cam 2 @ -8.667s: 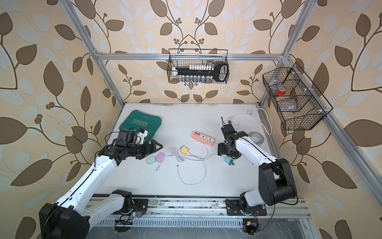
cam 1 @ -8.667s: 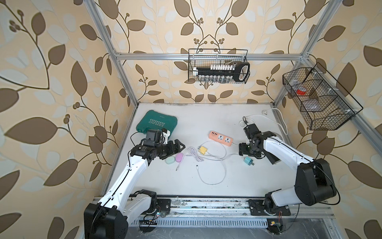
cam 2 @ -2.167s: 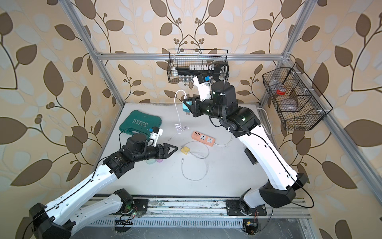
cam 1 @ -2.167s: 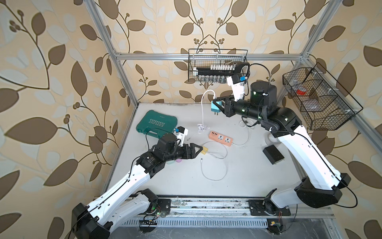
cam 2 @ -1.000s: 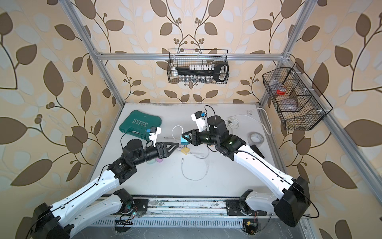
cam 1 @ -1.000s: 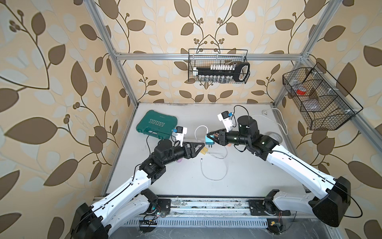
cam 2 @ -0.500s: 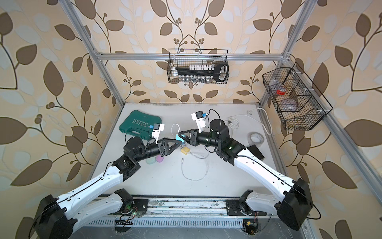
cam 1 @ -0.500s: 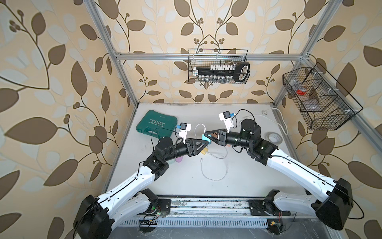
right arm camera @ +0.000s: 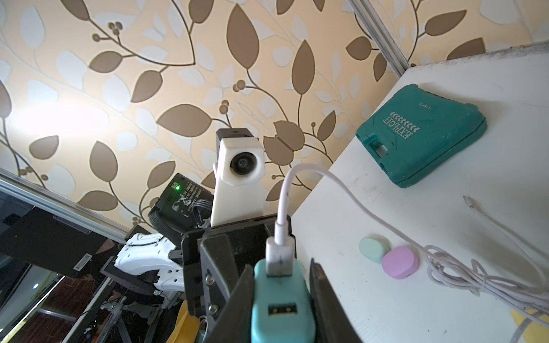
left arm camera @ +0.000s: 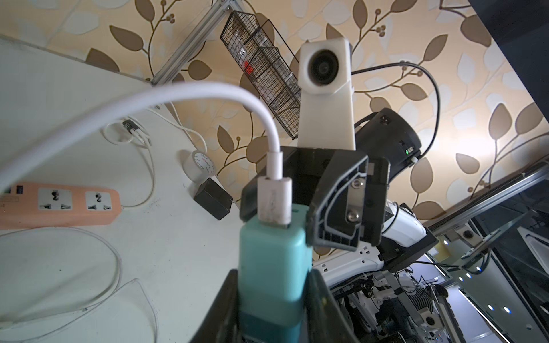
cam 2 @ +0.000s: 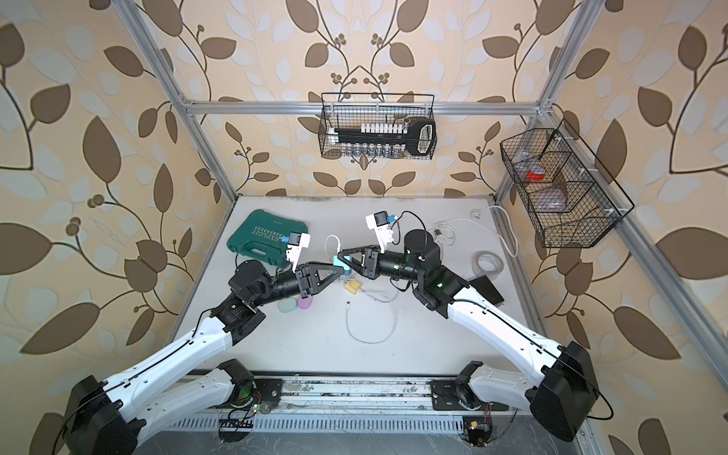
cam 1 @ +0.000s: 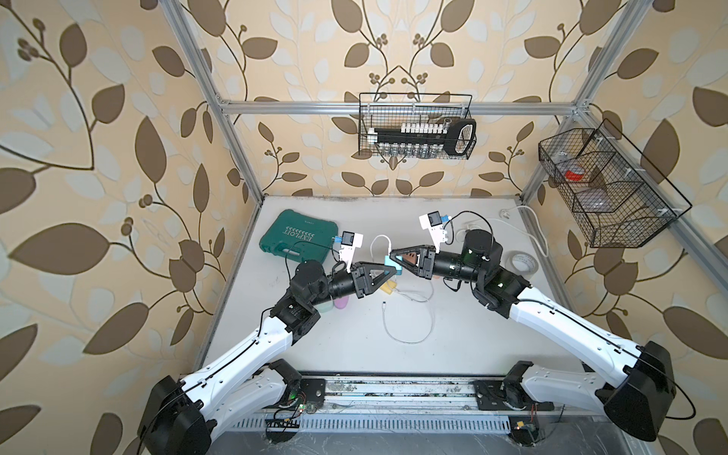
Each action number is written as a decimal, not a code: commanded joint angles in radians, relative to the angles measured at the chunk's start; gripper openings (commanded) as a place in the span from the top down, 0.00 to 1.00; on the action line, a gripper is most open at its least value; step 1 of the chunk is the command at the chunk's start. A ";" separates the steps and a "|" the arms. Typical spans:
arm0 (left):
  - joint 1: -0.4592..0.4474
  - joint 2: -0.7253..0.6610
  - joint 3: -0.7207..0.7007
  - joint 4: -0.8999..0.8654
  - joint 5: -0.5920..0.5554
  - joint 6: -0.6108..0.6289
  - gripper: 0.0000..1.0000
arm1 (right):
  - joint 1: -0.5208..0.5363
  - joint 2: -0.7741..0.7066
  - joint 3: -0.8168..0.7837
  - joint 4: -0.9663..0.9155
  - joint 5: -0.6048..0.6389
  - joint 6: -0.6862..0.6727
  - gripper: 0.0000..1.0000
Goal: Charge the bluetooth headset
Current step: Insert the plug into the socket.
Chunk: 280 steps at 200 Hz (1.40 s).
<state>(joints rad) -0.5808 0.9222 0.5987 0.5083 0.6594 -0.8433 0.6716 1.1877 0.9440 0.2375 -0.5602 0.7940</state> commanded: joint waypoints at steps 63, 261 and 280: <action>0.025 -0.023 0.052 -0.081 0.042 0.106 1.00 | 0.004 -0.029 0.053 -0.163 -0.021 -0.115 0.36; 0.030 -0.058 0.177 -0.534 0.004 0.418 1.00 | 0.008 0.173 0.511 -1.059 0.127 -0.273 0.26; 0.029 -0.061 0.174 -0.540 -0.013 0.427 1.00 | 0.019 0.196 0.549 -1.091 0.157 -0.236 0.26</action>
<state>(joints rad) -0.5613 0.8852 0.7280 -0.0483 0.6716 -0.4686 0.6762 1.3579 1.4319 -0.7803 -0.4679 0.5003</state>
